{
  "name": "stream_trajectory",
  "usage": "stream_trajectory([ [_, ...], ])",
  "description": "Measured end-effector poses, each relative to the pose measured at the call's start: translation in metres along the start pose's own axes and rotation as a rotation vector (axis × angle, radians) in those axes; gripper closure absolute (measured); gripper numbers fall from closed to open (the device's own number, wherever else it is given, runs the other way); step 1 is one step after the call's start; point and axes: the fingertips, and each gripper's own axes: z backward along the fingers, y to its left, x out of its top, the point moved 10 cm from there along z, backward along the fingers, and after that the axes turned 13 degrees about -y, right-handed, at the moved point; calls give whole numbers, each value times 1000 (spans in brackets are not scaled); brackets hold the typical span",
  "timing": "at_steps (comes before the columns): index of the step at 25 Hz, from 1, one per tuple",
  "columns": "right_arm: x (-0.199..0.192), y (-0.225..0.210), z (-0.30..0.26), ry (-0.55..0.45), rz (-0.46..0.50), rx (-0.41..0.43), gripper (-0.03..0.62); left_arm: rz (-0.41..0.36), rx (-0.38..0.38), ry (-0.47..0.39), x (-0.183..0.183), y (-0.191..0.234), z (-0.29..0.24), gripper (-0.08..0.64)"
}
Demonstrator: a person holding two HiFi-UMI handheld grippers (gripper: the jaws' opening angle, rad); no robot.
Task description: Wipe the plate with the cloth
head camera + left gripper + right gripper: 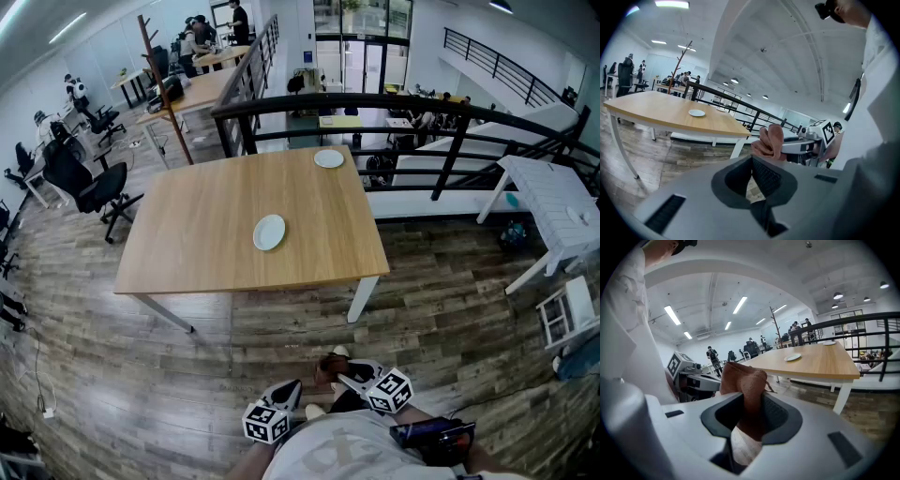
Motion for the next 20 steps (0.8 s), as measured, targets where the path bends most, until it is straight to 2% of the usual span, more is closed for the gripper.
stream_trajectory([
  [5,-7,11,10,7,2,-12,471,6,27,-3,-6,-5,16,548],
  [12,-1,8,8,-38,-11,-6,471,1,48,-16,-7,-7,21,548],
  [20,-6,16,10,-12,-26,-9,471,9,42,0,-8,-8,23,548],
])
